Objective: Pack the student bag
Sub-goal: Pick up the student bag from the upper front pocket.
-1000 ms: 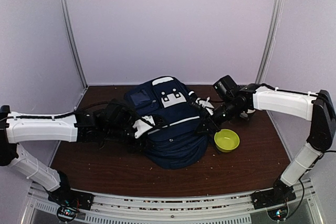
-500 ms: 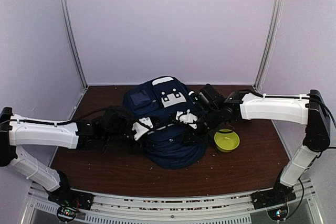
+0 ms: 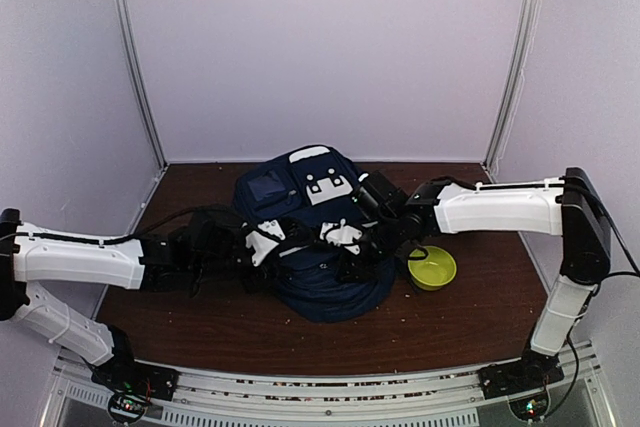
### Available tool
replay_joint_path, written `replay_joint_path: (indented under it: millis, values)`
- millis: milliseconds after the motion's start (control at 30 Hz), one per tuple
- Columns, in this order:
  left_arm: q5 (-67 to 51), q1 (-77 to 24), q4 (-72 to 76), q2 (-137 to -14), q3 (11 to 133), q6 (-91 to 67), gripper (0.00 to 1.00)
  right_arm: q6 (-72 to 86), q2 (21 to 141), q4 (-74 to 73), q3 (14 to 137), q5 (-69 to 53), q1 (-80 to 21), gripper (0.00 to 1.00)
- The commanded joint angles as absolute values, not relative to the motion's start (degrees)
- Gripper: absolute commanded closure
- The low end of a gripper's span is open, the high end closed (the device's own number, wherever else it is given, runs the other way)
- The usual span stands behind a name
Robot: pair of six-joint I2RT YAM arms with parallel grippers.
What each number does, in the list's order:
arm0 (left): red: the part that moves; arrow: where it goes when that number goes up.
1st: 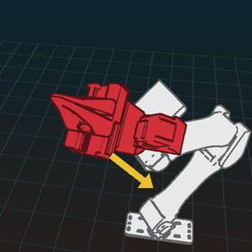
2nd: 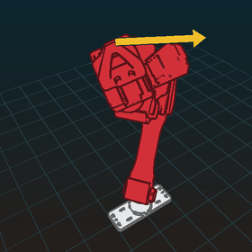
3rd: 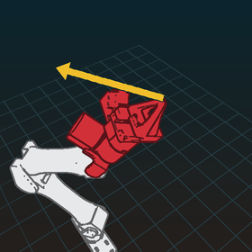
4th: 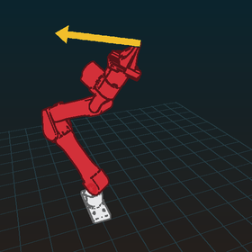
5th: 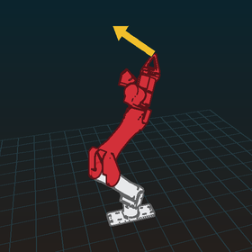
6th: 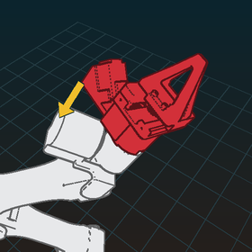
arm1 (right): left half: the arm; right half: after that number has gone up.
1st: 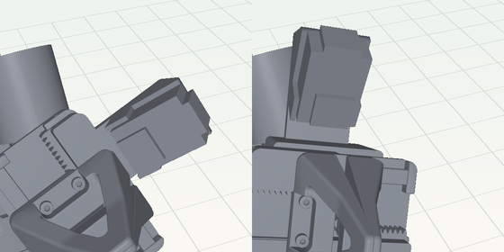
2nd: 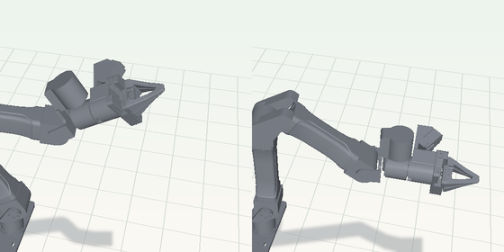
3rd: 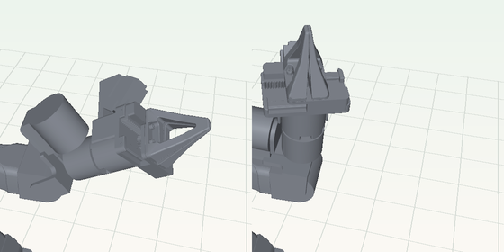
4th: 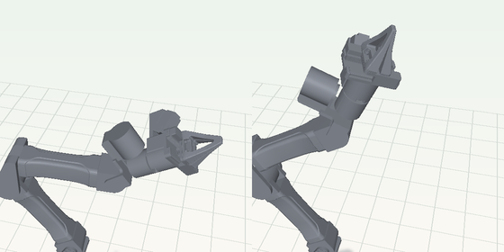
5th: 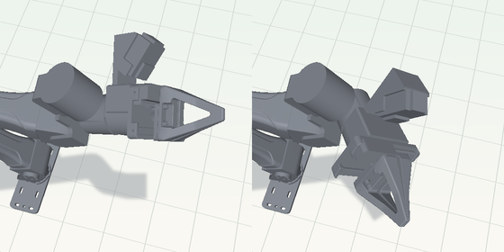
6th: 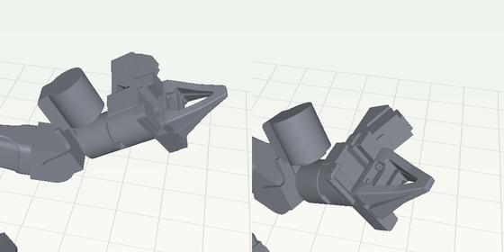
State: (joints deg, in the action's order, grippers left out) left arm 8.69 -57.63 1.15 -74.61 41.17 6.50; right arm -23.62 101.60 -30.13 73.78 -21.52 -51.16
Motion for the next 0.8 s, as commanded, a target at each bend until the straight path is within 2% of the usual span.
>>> replay_joint_path:
  millis: [0, 300, 567, 767]
  values:
    - [9.01, -57.39, 5.26, -74.41, 39.99, 5.69, 0.45, -20.57, 101.84, -22.40, 73.09, -17.44, -51.92, 0.66]
    - [10.10, -57.39, 5.44, -71.57, 38.23, 5.09, 0.45, -17.00, 100.16, -15.25, 67.88, -9.96, -55.78, 0.66]
    - [9.13, -57.39, 7.10, -71.24, 36.43, 5.89, 0.45, -15.76, 98.97, -14.74, 67.83, -6.05, -56.05, 0.93]
    - [6.73, -57.39, 9.65, -72.02, 36.69, 7.63, 0.45, -17.09, 96.31, -23.43, 69.33, -14.56, -55.14, 0.98]
